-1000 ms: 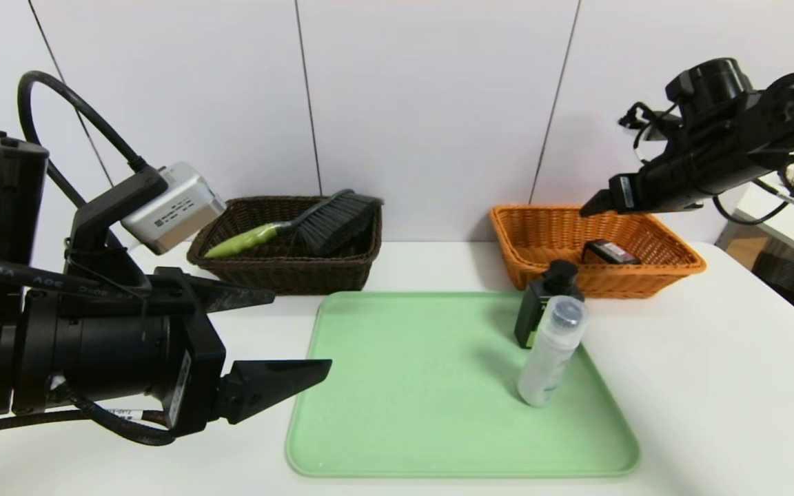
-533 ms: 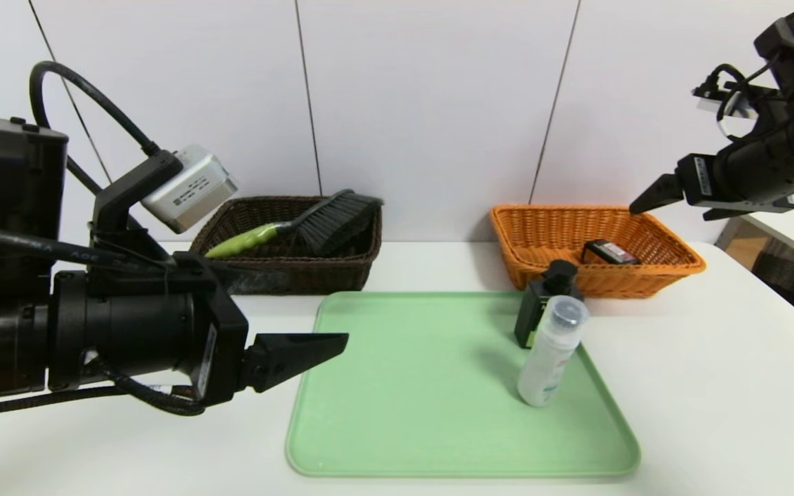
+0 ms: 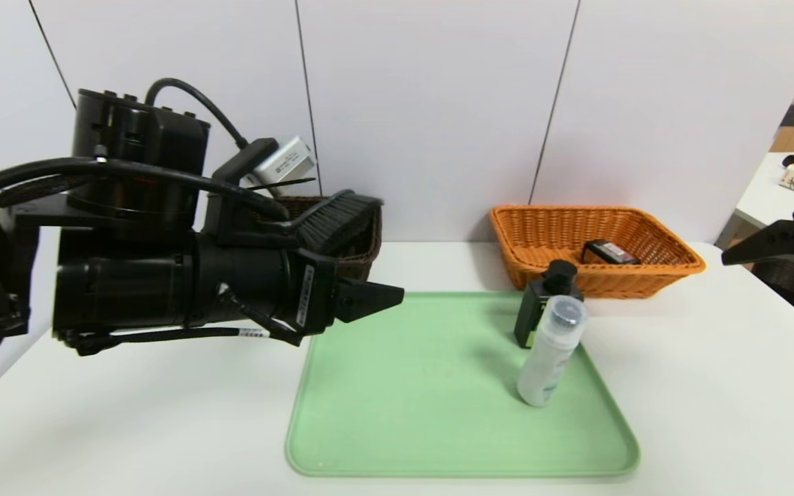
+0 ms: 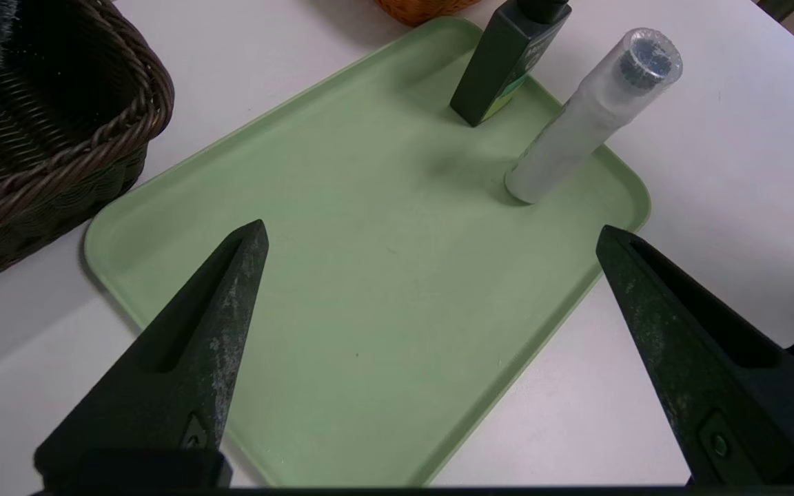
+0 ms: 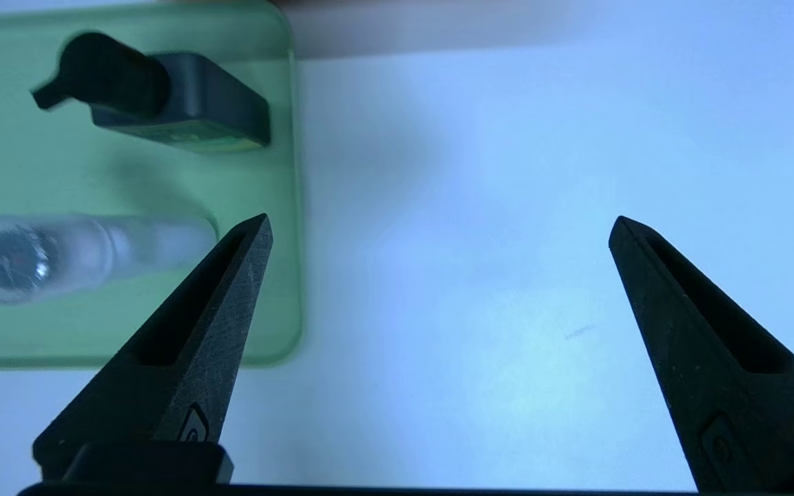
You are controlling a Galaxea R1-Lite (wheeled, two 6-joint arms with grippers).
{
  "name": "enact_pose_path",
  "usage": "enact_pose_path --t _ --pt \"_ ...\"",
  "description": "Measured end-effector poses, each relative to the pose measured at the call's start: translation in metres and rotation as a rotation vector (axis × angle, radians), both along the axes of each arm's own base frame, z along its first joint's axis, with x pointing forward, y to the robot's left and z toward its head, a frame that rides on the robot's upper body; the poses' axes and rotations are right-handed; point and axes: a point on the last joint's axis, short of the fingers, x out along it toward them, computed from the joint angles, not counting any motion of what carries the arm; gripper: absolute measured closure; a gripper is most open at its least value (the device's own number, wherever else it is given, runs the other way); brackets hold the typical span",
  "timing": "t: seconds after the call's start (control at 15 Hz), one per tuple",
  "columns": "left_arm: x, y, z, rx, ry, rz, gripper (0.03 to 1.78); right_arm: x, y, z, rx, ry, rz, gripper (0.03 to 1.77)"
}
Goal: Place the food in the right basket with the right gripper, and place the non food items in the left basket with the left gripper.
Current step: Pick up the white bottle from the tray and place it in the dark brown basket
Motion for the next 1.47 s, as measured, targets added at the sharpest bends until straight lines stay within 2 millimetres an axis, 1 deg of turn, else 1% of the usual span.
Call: enact_pose_path --t 0.13,0.27,0.4,0.53,0.67,0.93,1.07,1.2,1.33,1.47 --pt "0.008 -0.013 -0.004 0.003 0.005 -0.025 0.12 -0.021 -0.005 -0.005 -0.010 0.007 -0.017 0.11" --pt "0.011 -0.029 -0.010 0.005 0.001 -0.072 0.12 -0.039 -0.006 -0.009 -0.020 0.017 -0.015 0.11" --pt "0.011 -0.041 -0.013 -0.003 -0.023 -0.160 0.12 -0.053 -0.005 -0.010 -0.025 0.040 -0.011 0.11" --pt "0.012 -0.048 -0.015 -0.013 -0.042 -0.271 0.12 -0.061 -0.004 -0.010 -0.025 0.043 -0.008 0.11" --pt "0.014 -0.057 -0.019 -0.009 -0.079 -0.331 0.12 -0.067 -0.003 -0.010 -0.024 0.051 0.013 0.11" --pt "0.024 -0.079 -0.032 -0.012 -0.152 -0.377 0.12 -0.074 -0.002 -0.009 -0.039 0.057 0.043 0.11" --pt "0.027 -0.094 -0.042 -0.021 -0.165 -0.402 0.12 -0.081 -0.001 -0.010 -0.049 0.073 0.099 0.11" --pt "0.031 -0.106 -0.052 -0.030 -0.173 -0.420 0.12 -0.088 0.001 -0.009 -0.024 0.075 0.145 0.11" --pt "0.034 -0.115 -0.063 -0.027 -0.167 -0.429 0.12 -0.097 0.003 -0.009 -0.002 0.090 0.222 0.11" --pt "0.037 -0.123 -0.072 -0.032 -0.170 -0.438 0.12 -0.102 0.005 -0.009 0.029 0.085 0.264 0.11"
